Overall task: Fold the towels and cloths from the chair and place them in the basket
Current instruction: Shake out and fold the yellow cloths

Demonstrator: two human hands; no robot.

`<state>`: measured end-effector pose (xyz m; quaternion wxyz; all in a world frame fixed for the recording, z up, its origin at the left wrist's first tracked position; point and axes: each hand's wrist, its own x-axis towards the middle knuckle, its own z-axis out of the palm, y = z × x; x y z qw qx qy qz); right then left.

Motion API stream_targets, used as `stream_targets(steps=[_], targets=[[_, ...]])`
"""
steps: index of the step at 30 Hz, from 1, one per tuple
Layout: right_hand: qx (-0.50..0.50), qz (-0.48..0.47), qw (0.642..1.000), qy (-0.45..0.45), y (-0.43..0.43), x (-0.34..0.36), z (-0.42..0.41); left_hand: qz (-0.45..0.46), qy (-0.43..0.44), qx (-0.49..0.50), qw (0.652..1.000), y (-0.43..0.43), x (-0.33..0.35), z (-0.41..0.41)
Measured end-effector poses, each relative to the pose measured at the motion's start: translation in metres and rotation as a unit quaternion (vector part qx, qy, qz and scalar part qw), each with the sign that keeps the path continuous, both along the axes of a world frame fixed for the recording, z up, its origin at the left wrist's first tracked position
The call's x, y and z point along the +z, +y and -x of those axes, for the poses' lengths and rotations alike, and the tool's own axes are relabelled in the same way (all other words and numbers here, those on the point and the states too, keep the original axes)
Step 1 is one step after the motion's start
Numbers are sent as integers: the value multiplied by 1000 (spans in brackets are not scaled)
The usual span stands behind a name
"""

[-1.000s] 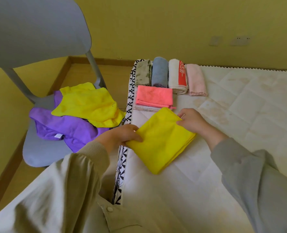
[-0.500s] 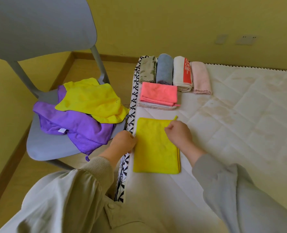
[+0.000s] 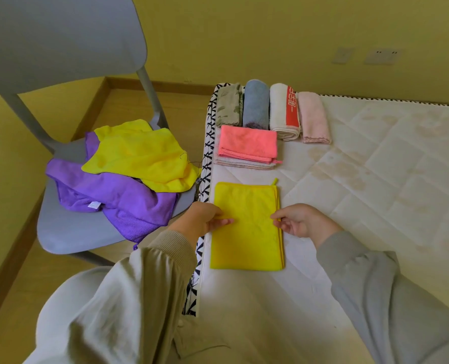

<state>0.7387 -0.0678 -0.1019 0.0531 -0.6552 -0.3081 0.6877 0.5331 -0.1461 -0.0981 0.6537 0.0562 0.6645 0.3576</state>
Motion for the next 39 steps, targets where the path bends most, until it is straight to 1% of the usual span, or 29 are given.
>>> stream_targets(steps=[3, 5, 6, 10, 14, 17, 19, 21, 23, 24, 26, 27, 28, 30, 32, 35, 37, 39], targets=[[-73, 8, 996, 57, -2, -3, 1, -5, 14, 11, 1000, -3, -4, -2], [-108, -21, 991, 82, -3, -6, 1, -15, -14, 38, 999, -5, -4, -1], [-111, -42, 989, 84, -3, -7, 2, -27, -23, 44, 998, -5, -4, -1], [-84, -115, 986, 91, -1, -5, 10, -102, -2, 42, 994, -3, -6, 3], [-93, -141, 980, 105, 0, -6, 14, -145, -22, 78, 986, -4, -9, 4], [-116, -149, 974, 127, -4, -13, 15, -135, -32, 119, 983, -5, -15, 4], [-154, -146, 967, 144, -6, -16, 16, -113, -24, 139, 984, -5, -16, 4], [-187, -116, 962, 164, -7, -17, 15, -94, -13, 139, 986, -4, -14, 4], [-177, -90, 964, 176, -8, -20, 11, -82, -6, 130, 988, -5, -12, 3], [-177, -94, 965, 172, -8, -21, 10, -79, -1, 127, 989, -5, -12, 3], [-177, -138, 967, 122, -9, -24, 9, -91, 39, 116, 988, -8, -15, -1], [-157, -177, 968, 85, -12, -24, 9, -105, 83, 99, 986, -11, -18, -2], [-127, -215, 967, 51, -14, -25, 8, -122, 134, 79, 980, -15, -20, -4], [-82, -271, 959, 16, -18, -26, 7, -155, 223, 55, 961, -24, -21, -6], [-84, -293, 952, -10, -21, -29, 5, -161, 272, 50, 947, -30, -20, -7], [-100, -279, 954, -48, -25, -29, 2, -132, 278, 30, 951, -32, -18, -6], [-100, -222, 969, -31, -27, -28, 3, -103, 286, -8, 953, -32, -15, -8], [-72, -152, 986, -17, -33, -19, 5, -100, 305, -53, 945, -34, -12, -12]])
